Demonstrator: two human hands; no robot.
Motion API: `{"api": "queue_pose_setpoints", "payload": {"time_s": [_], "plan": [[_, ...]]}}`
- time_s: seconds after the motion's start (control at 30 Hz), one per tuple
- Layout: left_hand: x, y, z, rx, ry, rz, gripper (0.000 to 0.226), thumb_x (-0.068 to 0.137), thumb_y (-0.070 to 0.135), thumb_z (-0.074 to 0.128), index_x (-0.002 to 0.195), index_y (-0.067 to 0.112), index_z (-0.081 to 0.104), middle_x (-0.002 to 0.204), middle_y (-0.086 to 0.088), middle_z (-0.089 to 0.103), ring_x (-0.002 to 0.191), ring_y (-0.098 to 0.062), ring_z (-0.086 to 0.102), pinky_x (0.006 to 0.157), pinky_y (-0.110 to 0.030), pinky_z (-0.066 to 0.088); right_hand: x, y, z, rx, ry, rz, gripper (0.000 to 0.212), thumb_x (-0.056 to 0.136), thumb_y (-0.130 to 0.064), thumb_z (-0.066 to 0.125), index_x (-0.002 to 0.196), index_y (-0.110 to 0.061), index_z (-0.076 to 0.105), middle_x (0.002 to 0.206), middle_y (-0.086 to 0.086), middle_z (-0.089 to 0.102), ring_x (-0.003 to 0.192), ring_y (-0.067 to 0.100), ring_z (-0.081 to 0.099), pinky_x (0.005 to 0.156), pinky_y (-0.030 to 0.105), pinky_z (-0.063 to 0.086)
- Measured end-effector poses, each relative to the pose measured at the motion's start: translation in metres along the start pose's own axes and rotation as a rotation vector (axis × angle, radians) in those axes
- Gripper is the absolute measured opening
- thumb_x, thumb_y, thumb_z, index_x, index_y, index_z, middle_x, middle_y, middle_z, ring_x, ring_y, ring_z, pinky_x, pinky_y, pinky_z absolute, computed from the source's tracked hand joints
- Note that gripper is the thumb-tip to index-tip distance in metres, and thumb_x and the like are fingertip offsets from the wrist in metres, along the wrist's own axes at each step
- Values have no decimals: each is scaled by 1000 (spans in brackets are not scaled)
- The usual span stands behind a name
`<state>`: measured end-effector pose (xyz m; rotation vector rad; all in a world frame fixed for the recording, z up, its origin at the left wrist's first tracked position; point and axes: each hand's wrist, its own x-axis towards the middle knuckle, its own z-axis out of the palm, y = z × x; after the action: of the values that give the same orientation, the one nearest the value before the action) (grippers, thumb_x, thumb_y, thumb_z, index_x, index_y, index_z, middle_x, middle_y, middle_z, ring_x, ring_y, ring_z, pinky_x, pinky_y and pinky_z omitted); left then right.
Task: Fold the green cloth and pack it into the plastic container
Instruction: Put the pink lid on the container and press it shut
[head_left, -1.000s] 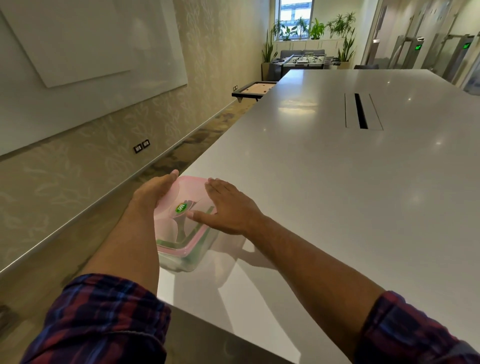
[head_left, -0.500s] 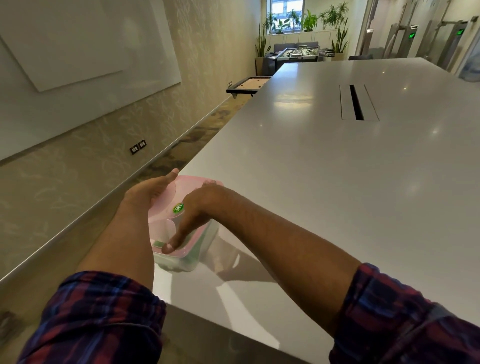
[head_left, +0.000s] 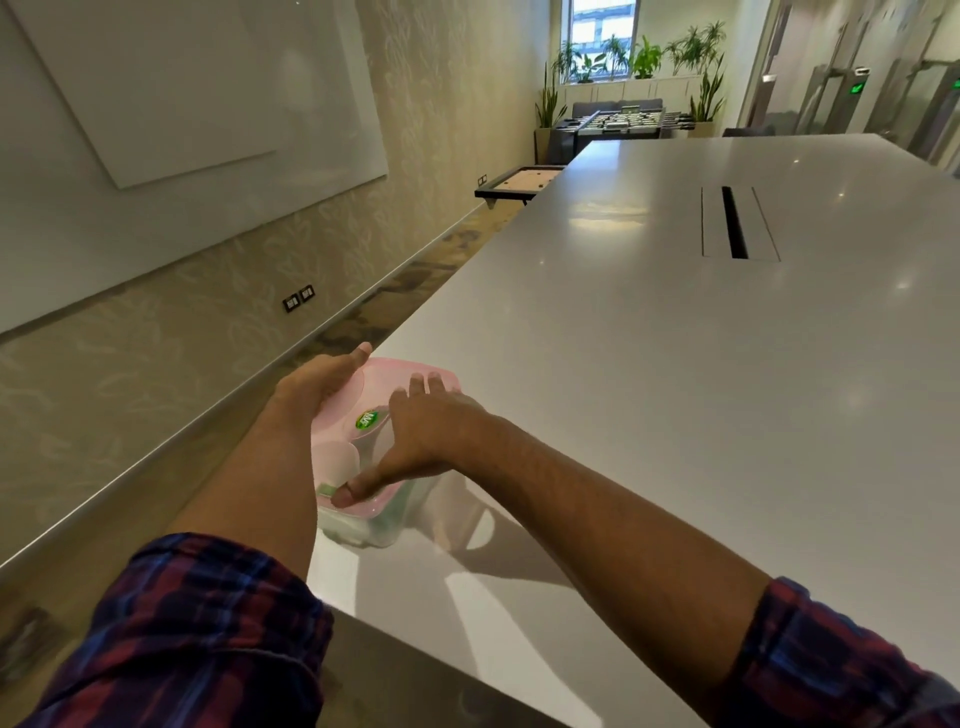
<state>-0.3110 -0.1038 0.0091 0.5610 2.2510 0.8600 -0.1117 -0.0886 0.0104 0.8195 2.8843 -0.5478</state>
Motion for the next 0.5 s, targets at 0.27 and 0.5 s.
{"api": "queue_pose_setpoints", "payload": {"time_s": [0.27,0.5], "plan": [[19,-11,-35,126,-185,-9,67,89,62,63,122,4,67,118,-19,69,105,-35,67,100,-45,53,-12,31,14,254,326,17,112,53,-87,74,143,-31,38,138,0,54,117,20,54,79,36,47],[14,-36,-26,-3,-196,35,64,89,71,54,108,13,73,97,-11,79,84,-30,75,73,-37,53,-13,45,7,450,262,7,94,66,-72,81,145,-37,43,138,-4,58,118,18,57,96,45,55]]}}
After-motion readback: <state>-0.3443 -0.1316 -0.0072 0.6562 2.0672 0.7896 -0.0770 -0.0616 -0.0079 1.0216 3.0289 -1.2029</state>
